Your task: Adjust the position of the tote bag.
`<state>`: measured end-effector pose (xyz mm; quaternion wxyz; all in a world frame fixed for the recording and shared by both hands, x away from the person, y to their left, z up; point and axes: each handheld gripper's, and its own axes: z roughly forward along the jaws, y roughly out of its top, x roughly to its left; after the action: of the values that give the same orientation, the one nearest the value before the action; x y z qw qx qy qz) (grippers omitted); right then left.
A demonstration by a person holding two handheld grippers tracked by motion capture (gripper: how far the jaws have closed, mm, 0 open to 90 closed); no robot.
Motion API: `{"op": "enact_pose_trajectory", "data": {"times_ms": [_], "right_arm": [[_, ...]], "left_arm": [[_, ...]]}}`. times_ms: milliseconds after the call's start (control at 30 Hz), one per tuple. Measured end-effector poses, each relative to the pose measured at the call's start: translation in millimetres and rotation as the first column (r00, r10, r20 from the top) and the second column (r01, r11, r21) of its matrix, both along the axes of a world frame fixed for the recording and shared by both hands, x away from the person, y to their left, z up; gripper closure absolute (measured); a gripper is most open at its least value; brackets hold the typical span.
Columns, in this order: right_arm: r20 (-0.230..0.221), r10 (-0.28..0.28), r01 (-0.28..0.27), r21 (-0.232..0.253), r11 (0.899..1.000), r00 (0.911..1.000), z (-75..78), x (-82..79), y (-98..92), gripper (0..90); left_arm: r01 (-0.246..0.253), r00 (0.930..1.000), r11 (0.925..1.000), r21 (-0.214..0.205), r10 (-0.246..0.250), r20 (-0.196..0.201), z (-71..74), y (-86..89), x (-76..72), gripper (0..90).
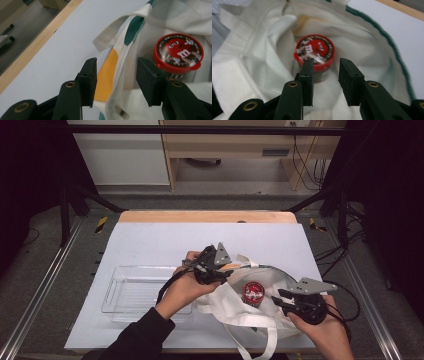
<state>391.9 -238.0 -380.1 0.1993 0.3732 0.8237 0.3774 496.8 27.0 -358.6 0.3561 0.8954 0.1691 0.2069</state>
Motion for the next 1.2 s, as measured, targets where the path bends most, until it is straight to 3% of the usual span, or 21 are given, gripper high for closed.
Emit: {"op": "enact_pose_trajectory", "data": {"times_ms": [200, 333, 500, 633, 800, 1033, 1200], "right_arm": [[-0.02, 0.061, -0.06, 0.052, 0.997, 0.9979, -2.3, 5.1, 11.6, 69.1], [-0.027, 0.085, -0.084, 0.046, 0.995, 0.996, -4.1, 7.7, 22.9, 70.1], [-0.047, 0.13, -0.126, 0.075, 0.989, 0.9905, -7.2, 12.0, 33.2, 68.2], [-0.058, 0.147, -0.141, 0.095, 0.985, 0.9874, -9.9, 13.6, 38.7, 66.3], [-0.069, 0.162, -0.154, 0.109, 0.982, 0.9843, -12.1, 14.8, 46.0, 61.8], [-0.099, 0.202, -0.192, 0.103, 0.976, 0.9744, -15.4, 18.9, 60.2, 58.0], [-0.11, 0.202, -0.193, 0.091, 0.977, 0.9732, -19.1, 18.4, 64.6, 58.2]], "left_arm": [[0.037, 0.9981, 0.9992, -0.017, -0.038, -0.048, -3.6, -23.0, 11.6, 49.0], [0.047, 0.9976, 0.9989, -0.006, -0.047, -0.051, -9.5, -33.9, 15.3, 49.4], [0.045, 0.9973, 0.999, 0.009, -0.044, -0.059, -16.0, -39.2, 19.8, 50.2], [0.044, 0.995, 0.9979, 0.046, -0.04, -0.092, -20.1, -39.7, 23.4, 60.2], [0.067, 0.9937, 0.994, 0.086, -0.059, -0.096, -23.3, -42.0, 22.9, 72.0], [0.062, 0.9924, 0.9948, 0.081, -0.053, -0.111, -24.6, -42.7, 25.4, 80.4], [0.058, 0.9936, 0.9948, 0.083, -0.05, -0.101, -20.3, -39.4, 24.3, 83.0]]}}
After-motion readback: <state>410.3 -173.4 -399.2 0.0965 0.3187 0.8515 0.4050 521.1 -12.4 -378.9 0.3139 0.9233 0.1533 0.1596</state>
